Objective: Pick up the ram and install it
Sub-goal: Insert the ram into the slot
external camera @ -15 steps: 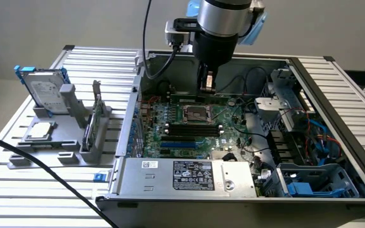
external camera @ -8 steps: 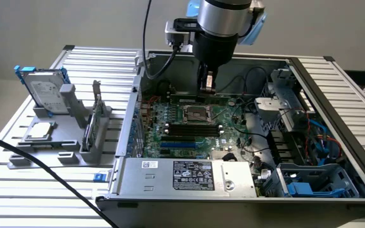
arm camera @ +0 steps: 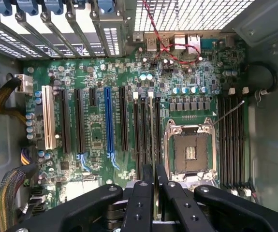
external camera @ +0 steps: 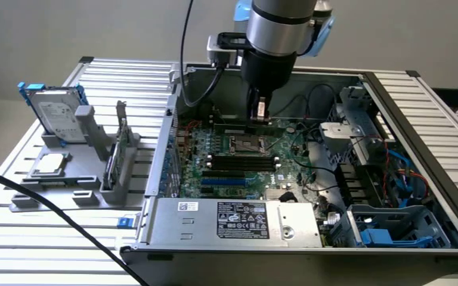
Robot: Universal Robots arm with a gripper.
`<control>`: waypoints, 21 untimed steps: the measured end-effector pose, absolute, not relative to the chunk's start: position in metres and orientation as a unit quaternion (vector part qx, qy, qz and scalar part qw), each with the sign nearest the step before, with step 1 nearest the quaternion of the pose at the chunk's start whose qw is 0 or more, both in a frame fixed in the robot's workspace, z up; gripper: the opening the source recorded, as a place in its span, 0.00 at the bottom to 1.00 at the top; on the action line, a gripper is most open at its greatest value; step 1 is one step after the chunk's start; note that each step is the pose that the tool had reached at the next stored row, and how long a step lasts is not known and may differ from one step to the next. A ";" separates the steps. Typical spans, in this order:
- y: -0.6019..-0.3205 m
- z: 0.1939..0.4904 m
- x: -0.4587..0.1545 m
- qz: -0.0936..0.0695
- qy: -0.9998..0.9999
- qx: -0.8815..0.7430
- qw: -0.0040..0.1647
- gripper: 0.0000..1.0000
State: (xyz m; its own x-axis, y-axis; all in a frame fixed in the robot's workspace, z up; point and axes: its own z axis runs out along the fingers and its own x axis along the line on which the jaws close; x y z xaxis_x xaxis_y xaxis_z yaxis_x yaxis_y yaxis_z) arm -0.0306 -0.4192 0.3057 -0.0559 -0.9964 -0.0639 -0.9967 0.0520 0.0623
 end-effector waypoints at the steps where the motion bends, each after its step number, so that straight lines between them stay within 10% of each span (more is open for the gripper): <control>1: -0.419 0.304 -0.031 0.045 0.725 -0.687 0.002 0.14; 21: -0.423 0.267 -0.031 0.045 0.725 -0.687 0.002 0.14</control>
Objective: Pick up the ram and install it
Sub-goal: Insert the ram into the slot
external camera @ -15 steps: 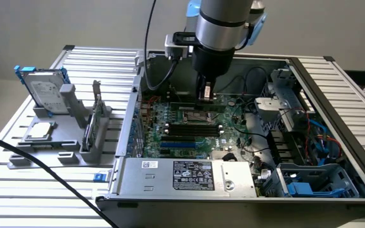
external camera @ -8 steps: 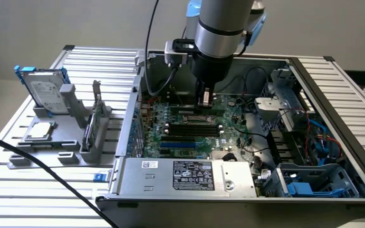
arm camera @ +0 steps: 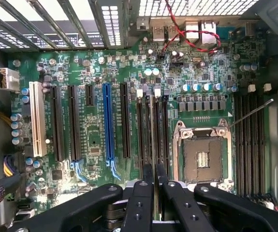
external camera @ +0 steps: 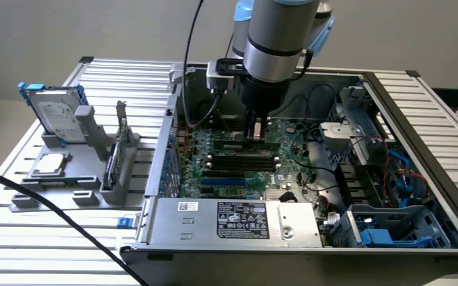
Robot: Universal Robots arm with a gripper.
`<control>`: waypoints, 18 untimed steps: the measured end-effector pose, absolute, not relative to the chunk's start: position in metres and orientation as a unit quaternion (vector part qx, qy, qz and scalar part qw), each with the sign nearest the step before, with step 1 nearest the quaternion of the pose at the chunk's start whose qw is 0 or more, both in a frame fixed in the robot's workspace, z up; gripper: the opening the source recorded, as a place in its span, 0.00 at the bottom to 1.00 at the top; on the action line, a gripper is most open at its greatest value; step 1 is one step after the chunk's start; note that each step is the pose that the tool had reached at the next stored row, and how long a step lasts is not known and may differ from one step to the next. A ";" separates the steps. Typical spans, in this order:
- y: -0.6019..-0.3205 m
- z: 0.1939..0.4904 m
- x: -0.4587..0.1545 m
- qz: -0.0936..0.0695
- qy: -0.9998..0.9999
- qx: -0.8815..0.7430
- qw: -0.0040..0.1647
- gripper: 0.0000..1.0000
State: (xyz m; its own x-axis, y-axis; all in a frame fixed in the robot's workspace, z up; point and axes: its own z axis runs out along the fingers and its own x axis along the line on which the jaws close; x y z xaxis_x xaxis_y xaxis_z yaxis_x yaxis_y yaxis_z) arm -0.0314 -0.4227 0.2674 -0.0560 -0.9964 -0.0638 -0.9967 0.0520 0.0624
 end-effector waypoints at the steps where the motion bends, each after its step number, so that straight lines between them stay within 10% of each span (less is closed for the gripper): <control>1: -0.423 0.266 -0.031 0.045 0.725 -0.687 0.002 0.14; 18: -0.428 0.236 -0.032 0.045 0.725 -0.687 0.002 0.14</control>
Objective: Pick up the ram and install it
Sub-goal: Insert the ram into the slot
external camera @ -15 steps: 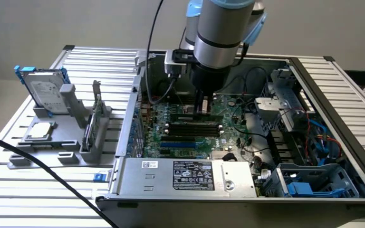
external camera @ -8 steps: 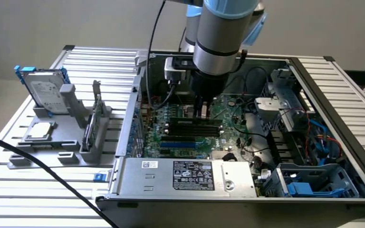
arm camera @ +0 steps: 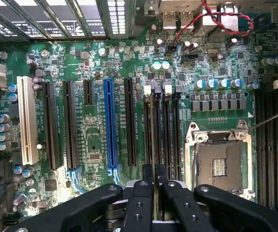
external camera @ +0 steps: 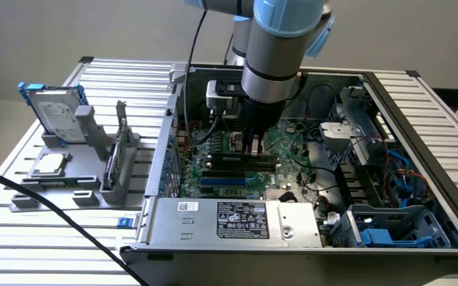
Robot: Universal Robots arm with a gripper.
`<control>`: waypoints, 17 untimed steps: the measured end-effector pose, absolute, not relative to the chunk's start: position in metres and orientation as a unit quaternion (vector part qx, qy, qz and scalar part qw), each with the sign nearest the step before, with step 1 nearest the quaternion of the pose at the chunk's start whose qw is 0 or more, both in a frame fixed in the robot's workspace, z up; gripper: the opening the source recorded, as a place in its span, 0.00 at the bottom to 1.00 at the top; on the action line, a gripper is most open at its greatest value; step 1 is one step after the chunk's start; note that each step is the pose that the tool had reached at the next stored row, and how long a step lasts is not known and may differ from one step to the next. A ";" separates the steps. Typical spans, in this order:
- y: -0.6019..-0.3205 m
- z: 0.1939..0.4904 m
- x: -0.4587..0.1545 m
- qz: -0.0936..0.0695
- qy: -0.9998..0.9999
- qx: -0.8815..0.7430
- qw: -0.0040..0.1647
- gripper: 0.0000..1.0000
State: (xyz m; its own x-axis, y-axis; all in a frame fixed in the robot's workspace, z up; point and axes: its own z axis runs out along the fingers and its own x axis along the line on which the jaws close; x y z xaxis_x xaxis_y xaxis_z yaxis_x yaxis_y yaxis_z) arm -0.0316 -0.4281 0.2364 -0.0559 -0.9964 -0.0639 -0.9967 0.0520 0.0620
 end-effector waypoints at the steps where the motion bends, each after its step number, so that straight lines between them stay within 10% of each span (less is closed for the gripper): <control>1: -0.428 0.236 -0.032 0.044 0.725 -0.687 0.002 0.14; 17: -0.428 0.233 -0.036 0.031 0.725 -0.688 0.016 0.14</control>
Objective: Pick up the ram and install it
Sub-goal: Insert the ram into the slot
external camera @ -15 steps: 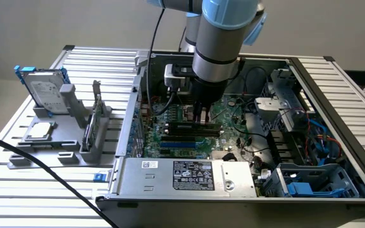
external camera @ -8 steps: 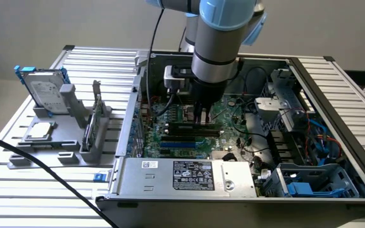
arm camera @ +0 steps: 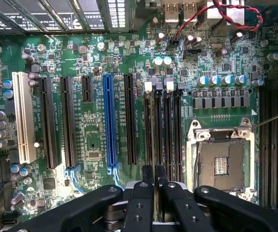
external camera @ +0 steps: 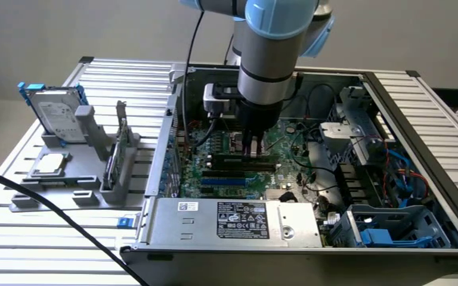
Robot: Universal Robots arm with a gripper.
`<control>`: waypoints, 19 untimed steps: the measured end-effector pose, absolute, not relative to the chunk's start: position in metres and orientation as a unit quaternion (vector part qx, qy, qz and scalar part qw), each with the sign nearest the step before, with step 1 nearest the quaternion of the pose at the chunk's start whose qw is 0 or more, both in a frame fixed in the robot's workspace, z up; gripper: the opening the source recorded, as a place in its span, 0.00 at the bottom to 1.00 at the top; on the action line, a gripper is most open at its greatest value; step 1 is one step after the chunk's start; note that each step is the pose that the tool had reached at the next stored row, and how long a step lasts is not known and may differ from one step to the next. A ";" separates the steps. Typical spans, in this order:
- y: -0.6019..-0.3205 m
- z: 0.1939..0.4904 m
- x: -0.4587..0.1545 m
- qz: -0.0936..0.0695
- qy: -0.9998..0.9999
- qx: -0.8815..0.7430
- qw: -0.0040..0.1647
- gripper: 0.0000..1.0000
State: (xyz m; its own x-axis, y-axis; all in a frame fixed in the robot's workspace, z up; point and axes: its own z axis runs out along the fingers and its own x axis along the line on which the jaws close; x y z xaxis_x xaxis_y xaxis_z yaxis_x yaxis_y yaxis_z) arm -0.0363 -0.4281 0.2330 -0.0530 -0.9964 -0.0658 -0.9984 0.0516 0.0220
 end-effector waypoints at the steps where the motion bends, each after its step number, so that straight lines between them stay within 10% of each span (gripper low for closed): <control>1: -0.428 0.233 -0.036 0.031 0.725 -0.688 0.016 0.14; 19: -0.428 0.230 -0.037 0.033 0.725 -0.688 0.014 0.14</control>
State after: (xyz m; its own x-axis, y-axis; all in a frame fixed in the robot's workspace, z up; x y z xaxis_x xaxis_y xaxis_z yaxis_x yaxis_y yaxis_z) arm -0.0368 -0.4280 0.2299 -0.0535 -0.9964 -0.0656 -0.9983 0.0517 0.0285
